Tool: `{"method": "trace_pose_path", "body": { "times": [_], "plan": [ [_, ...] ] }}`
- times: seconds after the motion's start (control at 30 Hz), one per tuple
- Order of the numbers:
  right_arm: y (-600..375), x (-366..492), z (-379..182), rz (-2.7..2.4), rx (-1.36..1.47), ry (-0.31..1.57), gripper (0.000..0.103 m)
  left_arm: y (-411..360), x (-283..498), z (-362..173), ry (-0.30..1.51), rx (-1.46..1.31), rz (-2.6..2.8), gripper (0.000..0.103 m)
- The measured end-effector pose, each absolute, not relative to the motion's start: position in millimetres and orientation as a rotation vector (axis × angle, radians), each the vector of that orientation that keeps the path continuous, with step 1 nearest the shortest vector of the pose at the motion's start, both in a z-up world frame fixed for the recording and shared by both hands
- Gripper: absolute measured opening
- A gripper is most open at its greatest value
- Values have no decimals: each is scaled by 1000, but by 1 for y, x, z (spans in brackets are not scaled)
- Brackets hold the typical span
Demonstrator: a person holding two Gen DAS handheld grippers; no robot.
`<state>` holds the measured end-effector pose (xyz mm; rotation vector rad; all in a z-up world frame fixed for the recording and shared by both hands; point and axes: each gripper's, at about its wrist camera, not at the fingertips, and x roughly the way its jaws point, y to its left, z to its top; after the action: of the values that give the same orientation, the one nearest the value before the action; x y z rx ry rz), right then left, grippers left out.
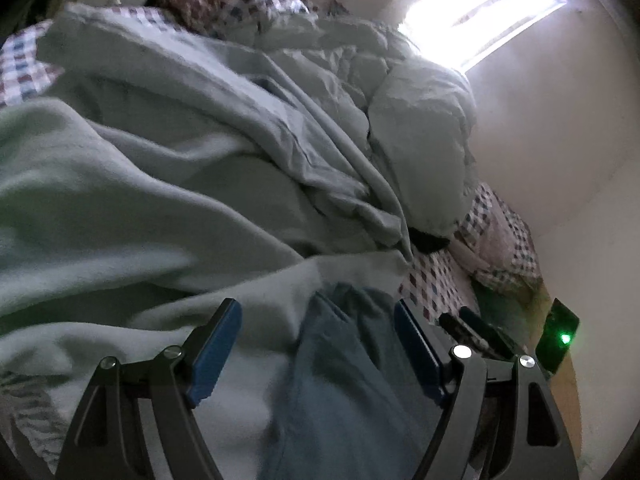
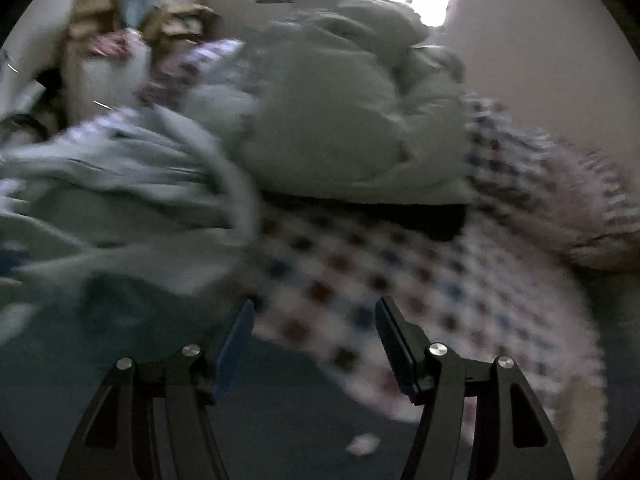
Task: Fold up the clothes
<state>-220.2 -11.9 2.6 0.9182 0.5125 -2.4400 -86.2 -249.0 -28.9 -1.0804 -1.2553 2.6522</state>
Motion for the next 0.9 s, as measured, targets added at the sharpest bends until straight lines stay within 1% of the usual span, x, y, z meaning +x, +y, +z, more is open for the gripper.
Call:
{"method": "trace_pose_path", "body": {
  "times": [0.23, 0.33, 0.43, 0.5, 0.53, 0.57, 0.6, 0.73, 0.8, 0.83, 0.87, 0.9],
  "plan": [
    [-10, -177, 4, -2283, 945, 408, 67, -251, -100, -42, -1250, -1164, 2549, 82],
    [10, -167, 6, -2289, 968, 331, 67, -248, -108, -47, -1224, -1208, 2519, 78],
    [35, -158, 8, -2323, 979, 278, 67, -246, -116, -52, -1198, -1250, 2488, 69],
    [54, -154, 10, -2354, 991, 241, 67, -244, -121, -54, -1186, -1270, 2471, 53],
    [66, -150, 11, -2373, 1000, 219, 67, -245, -120, -53, -1189, -1260, 2473, 51],
    [77, -147, 12, -2390, 1008, 202, 67, -245, -119, -51, -1188, -1251, 2478, 45],
    [88, -143, 12, -2406, 1015, 187, 67, -245, -118, -50, -1181, -1247, 2485, 42],
    [135, -127, 18, -2492, 1036, 128, 67, -240, -119, -44, -1127, -1229, 2510, 41],
    [156, -119, 23, -2531, 1036, 102, 67, -237, -121, -42, -1096, -1226, 2508, 35],
    [166, -115, 25, -2552, 1035, 85, 67, -236, -122, -42, -1087, -1231, 2510, 34],
    [176, -111, 28, -2571, 1035, 70, 67, -235, -123, -43, -1083, -1240, 2510, 30],
    [184, -108, 30, -2586, 1036, 58, 67, -234, -124, -45, -1082, -1250, 2509, 27]
  ]
}}
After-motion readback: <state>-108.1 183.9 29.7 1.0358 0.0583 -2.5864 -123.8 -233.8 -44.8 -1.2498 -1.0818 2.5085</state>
